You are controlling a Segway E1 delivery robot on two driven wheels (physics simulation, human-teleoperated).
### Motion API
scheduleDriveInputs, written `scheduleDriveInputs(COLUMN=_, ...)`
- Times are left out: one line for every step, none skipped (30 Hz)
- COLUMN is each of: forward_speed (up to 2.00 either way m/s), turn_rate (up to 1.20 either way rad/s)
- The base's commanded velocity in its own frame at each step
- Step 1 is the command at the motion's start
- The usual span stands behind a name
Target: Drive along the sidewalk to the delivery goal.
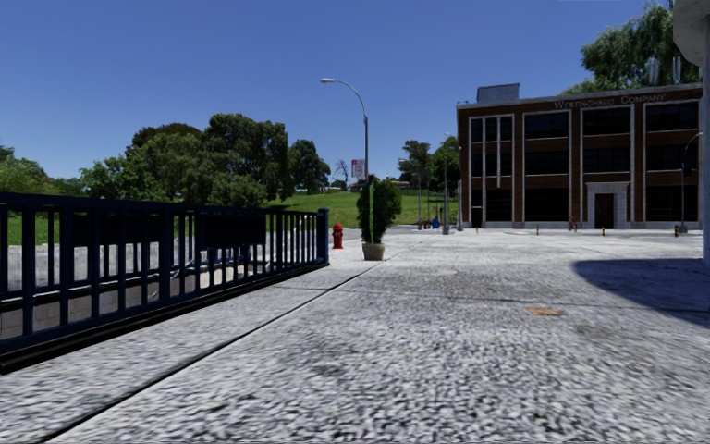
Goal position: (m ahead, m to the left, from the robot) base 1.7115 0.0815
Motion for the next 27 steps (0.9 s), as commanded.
scheduleDriveInputs(forward_speed=2.0, turn_rate=0.0)
scheduleDriveInputs(forward_speed=2.0, turn_rate=0.0)
scheduleDriveInputs(forward_speed=2.0, turn_rate=0.0)
scheduleDriveInputs(forward_speed=2.0, turn_rate=0.0)
scheduleDriveInputs(forward_speed=2.0, turn_rate=0.0)
scheduleDriveInputs(forward_speed=2.0, turn_rate=0.0)
scheduleDriveInputs(forward_speed=2.0, turn_rate=0.0)
scheduleDriveInputs(forward_speed=2.0, turn_rate=0.0)
scheduleDriveInputs(forward_speed=2.0, turn_rate=0.0)
scheduleDriveInputs(forward_speed=2.0, turn_rate=0.0)
scheduleDriveInputs(forward_speed=2.0, turn_rate=0.0)
scheduleDriveInputs(forward_speed=2.0, turn_rate=0.0)
scheduleDriveInputs(forward_speed=2.0, turn_rate=0.0)
scheduleDriveInputs(forward_speed=2.0, turn_rate=0.0)
scheduleDriveInputs(forward_speed=2.0, turn_rate=0.0)
scheduleDriveInputs(forward_speed=2.0, turn_rate=0.0)
scheduleDriveInputs(forward_speed=1.75, turn_rate=0.0)
scheduleDriveInputs(forward_speed=1.0, turn_rate=0.0)
scheduleDriveInputs(forward_speed=0.71, turn_rate=0.0)
scheduleDriveInputs(forward_speed=0.71, turn_rate=0.0)
scheduleDriveInputs(forward_speed=0.08, turn_rate=0.0)
scheduleDriveInputs(forward_speed=0.0, turn_rate=0.0)
scheduleDriveInputs(forward_speed=0.0, turn_rate=0.0)
scheduleDriveInputs(forward_speed=0.0, turn_rate=0.0)
scheduleDriveInputs(forward_speed=0.0, turn_rate=0.0)
scheduleDriveInputs(forward_speed=0.0, turn_rate=0.0)
scheduleDriveInputs(forward_speed=0.0, turn_rate=0.0)
